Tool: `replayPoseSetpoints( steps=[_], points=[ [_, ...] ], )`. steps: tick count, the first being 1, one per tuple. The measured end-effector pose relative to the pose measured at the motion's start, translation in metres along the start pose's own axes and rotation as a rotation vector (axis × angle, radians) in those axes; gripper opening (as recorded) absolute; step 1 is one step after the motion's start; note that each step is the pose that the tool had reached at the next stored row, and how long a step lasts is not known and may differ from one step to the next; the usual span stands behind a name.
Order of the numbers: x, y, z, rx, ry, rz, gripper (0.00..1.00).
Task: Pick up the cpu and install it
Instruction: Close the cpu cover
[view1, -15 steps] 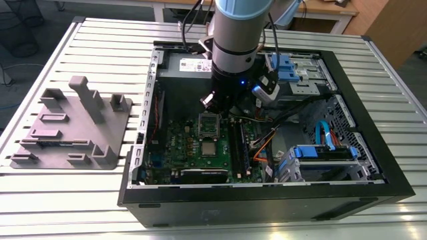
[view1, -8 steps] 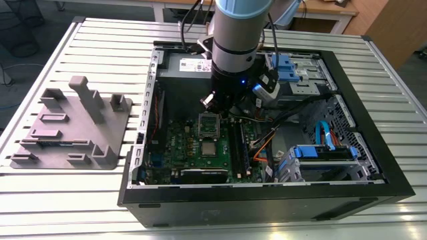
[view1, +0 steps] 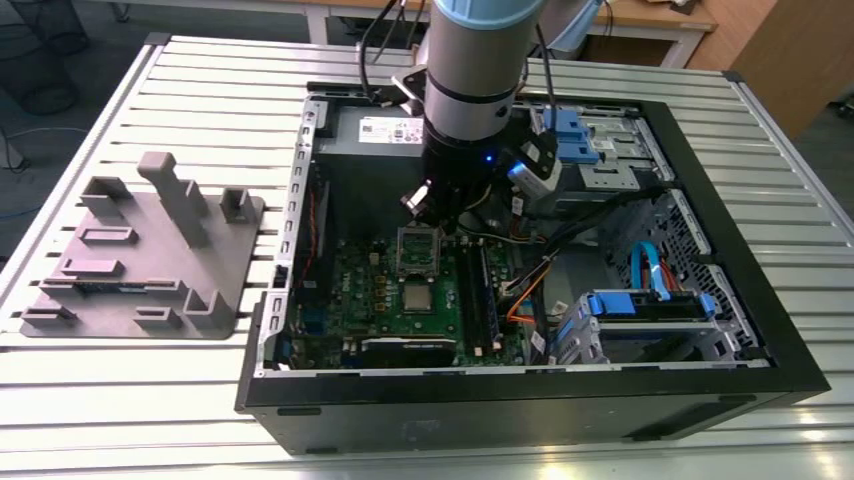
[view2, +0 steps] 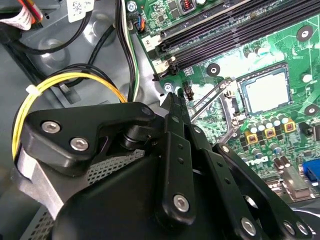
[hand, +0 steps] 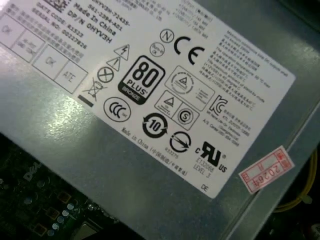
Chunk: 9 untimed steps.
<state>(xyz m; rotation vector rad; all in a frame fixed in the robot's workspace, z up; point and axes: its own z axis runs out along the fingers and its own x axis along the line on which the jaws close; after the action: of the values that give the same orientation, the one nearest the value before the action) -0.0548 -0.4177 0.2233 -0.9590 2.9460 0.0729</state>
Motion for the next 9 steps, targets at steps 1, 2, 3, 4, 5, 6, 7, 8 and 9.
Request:
replayPoseSetpoints(
  steps=[1, 2, 3, 4, 5, 6, 7, 8, 9],
  points=[
    [0.0, 0.0, -0.0002, -0.0004, 0.0, -0.006, 0.11],
    [0.0, 0.0, -0.0001, -0.0005, 0.0, -0.008, 0.11],
    [0.0, 0.0, -0.0001, -0.0006, -0.0001, -0.008, 0.11],
    [0.0, 0.0, -0.0002, -0.0006, 0.0, -0.008, 0.11],
    [0.0, 0.0, -0.0002, -0.0005, 0.0001, -0.008, 0.11],
    [0.0, 0.0, -0.0002, -0.0006, 0.0002, -0.01, 0.11],
    [0.0, 0.0, -0.0004, -0.0006, 0.0005, -0.013, 0.11],
    [0.0001, -0.0001, -0.0011, -0.0004, 0.0012, -0.017, 0.11],
    [0.0, 0.0, -0.0014, -0.0002, 0.0015, -0.021, 0.11]
  ],
)
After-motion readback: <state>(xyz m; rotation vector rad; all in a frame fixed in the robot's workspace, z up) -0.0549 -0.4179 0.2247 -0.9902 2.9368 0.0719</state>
